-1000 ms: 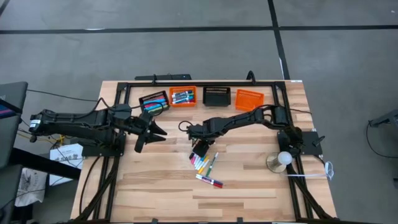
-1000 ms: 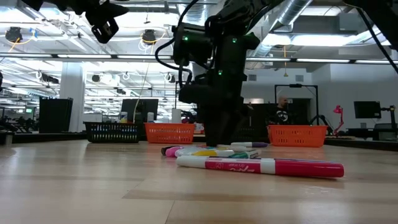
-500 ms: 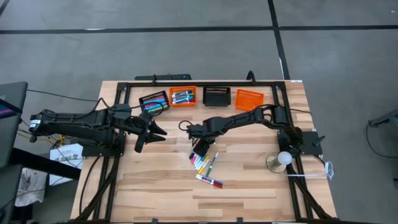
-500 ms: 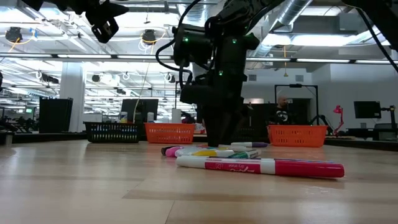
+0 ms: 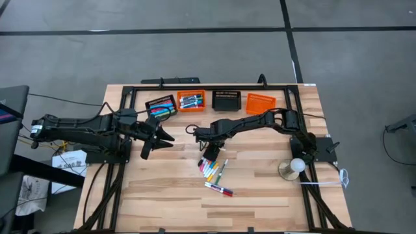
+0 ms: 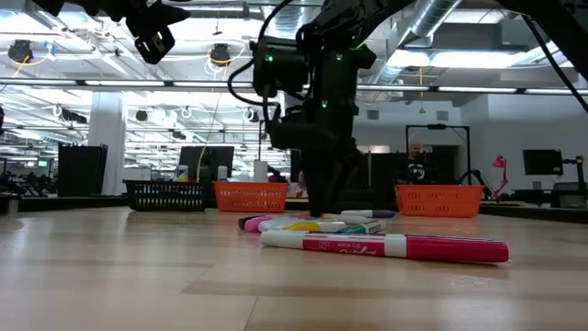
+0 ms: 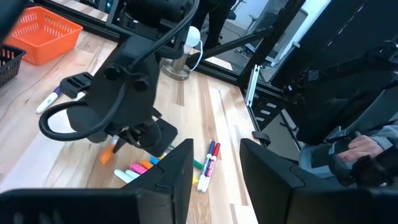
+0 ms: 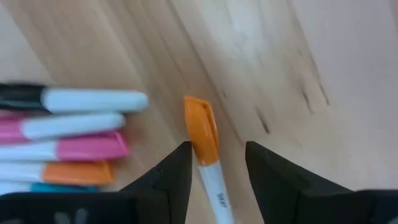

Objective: Pick & Place Markers
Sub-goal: Put the top orange mini highlighter into the right black bin

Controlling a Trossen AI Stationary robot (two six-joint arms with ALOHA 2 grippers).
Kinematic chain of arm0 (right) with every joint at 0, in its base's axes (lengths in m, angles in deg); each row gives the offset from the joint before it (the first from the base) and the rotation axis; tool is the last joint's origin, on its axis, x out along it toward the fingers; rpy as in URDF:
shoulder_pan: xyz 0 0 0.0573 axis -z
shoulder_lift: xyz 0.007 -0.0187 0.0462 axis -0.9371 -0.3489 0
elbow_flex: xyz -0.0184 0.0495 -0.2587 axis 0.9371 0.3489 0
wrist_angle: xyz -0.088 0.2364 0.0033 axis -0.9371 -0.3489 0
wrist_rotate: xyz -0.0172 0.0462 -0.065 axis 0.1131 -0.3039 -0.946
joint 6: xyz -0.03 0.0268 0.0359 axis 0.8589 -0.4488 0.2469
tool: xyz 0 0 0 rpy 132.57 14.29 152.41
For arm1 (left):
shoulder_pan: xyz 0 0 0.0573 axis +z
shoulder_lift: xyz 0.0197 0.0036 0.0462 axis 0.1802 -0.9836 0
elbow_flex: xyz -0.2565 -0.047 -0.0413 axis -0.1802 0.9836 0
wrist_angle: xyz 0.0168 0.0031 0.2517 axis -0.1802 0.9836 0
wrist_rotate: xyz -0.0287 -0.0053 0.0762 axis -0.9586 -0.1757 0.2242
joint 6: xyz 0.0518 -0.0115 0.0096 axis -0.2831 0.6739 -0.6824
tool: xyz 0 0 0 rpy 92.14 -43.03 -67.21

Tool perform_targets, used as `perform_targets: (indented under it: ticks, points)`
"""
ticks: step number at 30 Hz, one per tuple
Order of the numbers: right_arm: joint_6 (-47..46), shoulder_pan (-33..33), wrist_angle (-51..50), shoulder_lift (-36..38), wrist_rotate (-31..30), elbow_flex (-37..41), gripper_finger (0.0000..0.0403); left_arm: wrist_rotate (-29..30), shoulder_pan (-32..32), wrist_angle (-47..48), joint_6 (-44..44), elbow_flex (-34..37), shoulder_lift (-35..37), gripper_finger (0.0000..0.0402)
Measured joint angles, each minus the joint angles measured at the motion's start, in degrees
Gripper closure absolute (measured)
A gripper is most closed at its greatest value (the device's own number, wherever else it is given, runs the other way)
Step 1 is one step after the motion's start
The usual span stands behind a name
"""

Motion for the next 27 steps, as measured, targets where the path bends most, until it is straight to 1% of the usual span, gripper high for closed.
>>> perform_targets:
  ticks: [4, 13, 15, 20, 23, 27]
  points:
    - [2.1, -0.1, -2.5, 0.0, 0.0, 0.0, 0.0261, 0.0, 0.0, 0.0, 0.7, 0.0, 0.0, 0.0271]
    - [5.3, 0.2, -2.5, 0.1, 0.1, 0.0, 0.0254, 0.0, 0.0, 0.0, 1.5, 0.0, 0.0, 0.0271]
    - [5.6, 0.4, -2.5, 0.2, 1.2, 0.0, 0.0255, 0.0, 0.0, 0.0, 1.5, 0.0, 0.0, 0.0271]
    - [7.4, 1.4, -2.0, -0.9, 6.3, -0.2, 0.0268, 0.0, 0.0, 0.0, 1.5, 0.0, 0.0, 0.0271]
    - [8.5, 1.4, -2.7, -2.6, 7.5, -0.5, 0.0278, 0.0, 0.0, 0.0, 1.5, 0.0, 0.0, 0.0271]
    - [8.5, 0.7, -3.3, -4.2, 6.6, -0.7, 0.0286, 0.0, 0.0, 0.0, 1.5, 0.0, 0.0, 0.0271]
